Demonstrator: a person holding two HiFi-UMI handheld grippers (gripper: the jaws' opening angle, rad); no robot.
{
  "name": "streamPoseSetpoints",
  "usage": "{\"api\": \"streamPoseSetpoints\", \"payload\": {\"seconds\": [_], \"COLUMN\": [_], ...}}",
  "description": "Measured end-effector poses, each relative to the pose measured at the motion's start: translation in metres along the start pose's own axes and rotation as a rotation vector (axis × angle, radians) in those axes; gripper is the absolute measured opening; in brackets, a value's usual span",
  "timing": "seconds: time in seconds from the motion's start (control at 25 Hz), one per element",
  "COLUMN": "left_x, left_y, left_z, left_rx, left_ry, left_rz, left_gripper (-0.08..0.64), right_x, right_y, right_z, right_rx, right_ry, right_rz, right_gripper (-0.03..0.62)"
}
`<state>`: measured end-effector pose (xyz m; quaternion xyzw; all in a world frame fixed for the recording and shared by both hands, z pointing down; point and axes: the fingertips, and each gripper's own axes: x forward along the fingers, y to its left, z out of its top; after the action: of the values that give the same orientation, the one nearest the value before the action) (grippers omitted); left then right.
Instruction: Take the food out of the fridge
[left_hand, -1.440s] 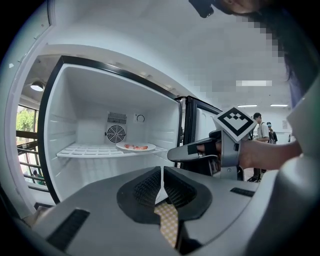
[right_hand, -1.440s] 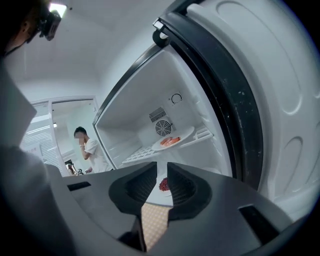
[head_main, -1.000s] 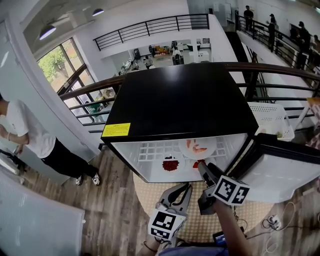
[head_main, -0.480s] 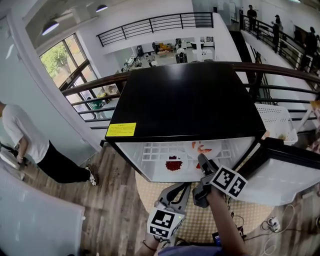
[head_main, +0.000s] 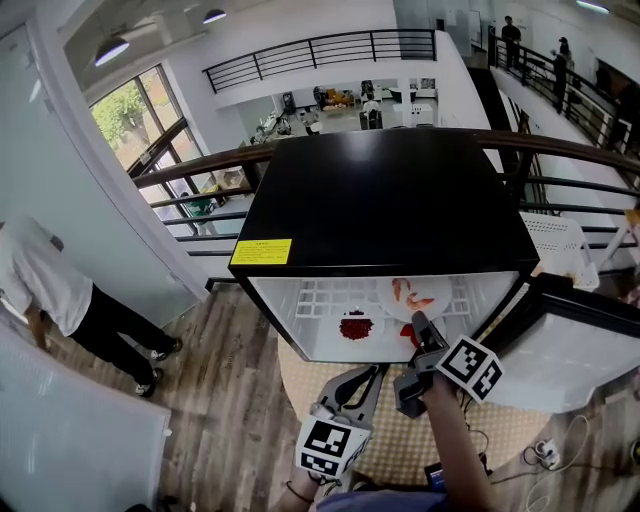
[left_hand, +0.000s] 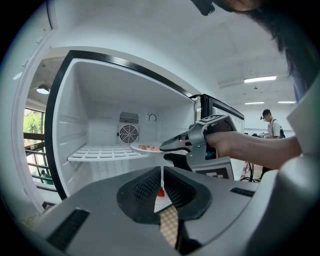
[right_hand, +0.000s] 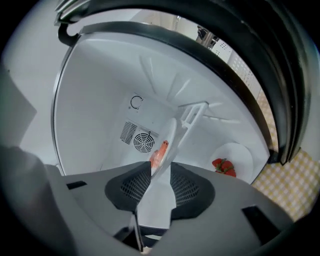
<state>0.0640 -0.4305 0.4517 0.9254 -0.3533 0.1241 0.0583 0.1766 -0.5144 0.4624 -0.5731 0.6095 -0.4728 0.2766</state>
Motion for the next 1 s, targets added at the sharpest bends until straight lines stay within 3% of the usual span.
{"api": "streamPoseSetpoints", "payload": {"seconds": [0.08, 0.72, 1.0], "left_x": [-0.003, -0.022, -0.033], "left_y": [-0.001, -0.009, -0.016], "left_z": [0.001, 0.003, 0.001], "left_rx": [0.001, 0.000, 0.009], "left_ry": [-0.004, -0.026, -0.032], "left_rz": [0.000, -0.014, -0.015], "left_gripper": [0.028, 0.028, 0.028], "right_x": [-0.005, -0.038, -0.056], "right_y": [0.003, 0.008, 0.004], "right_z": [0.000, -0.013, -0.026], "right_rx": [0.010, 0.157, 0.179], "right_ry": [-0.009, 0.007, 0.026], "right_rz": [0.019, 0.119, 0.121], "right_gripper": [0.078, 0.034, 0.025]}}
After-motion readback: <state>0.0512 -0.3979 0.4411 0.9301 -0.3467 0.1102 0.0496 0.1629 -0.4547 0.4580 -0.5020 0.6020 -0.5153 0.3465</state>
